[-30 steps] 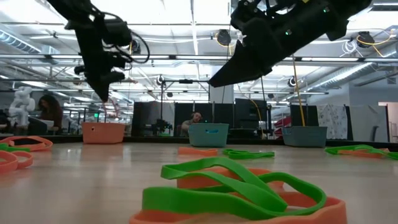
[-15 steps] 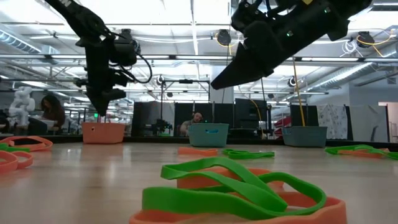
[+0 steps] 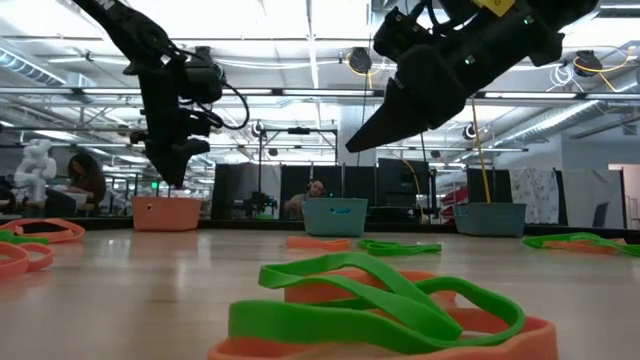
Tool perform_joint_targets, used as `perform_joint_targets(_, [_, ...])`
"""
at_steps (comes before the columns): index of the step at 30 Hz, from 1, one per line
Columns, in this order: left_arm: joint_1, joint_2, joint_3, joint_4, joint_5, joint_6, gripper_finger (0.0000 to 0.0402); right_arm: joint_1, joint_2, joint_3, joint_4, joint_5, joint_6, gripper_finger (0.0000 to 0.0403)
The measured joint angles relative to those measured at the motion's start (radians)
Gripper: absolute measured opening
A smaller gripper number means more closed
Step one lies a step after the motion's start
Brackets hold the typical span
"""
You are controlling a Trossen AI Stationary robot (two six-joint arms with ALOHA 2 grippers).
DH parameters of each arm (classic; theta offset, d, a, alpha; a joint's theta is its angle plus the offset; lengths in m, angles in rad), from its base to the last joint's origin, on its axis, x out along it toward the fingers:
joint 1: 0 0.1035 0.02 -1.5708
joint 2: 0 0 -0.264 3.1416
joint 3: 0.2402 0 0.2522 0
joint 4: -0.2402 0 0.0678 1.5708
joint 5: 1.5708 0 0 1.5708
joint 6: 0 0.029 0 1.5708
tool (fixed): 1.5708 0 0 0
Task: Sort rubber bands into baskets
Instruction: Put the orange rubber band into the orange bin
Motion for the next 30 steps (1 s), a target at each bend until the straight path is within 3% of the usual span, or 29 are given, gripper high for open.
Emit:
perform_joint_targets(6, [-0.120,-0.035,0.000,0.023,0.077,-0.019,0.0134,0.009,-0.057,0.000,-0.148,-0.048,0.012,0.0146])
perform_joint_targets(14, [-0.518,-0.073,0.002,0.301,0.166,0.029,0.0134,0.037,-0.177,0.000,-0.314,-0.079,0.099,0.0146])
perform_joint_targets(22, [-0.858,0.059,0.002,0.616,0.230,0.214,0.0135,0.081,-0.204,0.000,-0.342,-0.125,0.114,0.0146])
perform_joint_targets(30, [-1.000,0.281,0.002,0.985,0.230,0.270,0.0135,0.108,-0.204,0.000,-0.384,-0.132,0.140,0.0146])
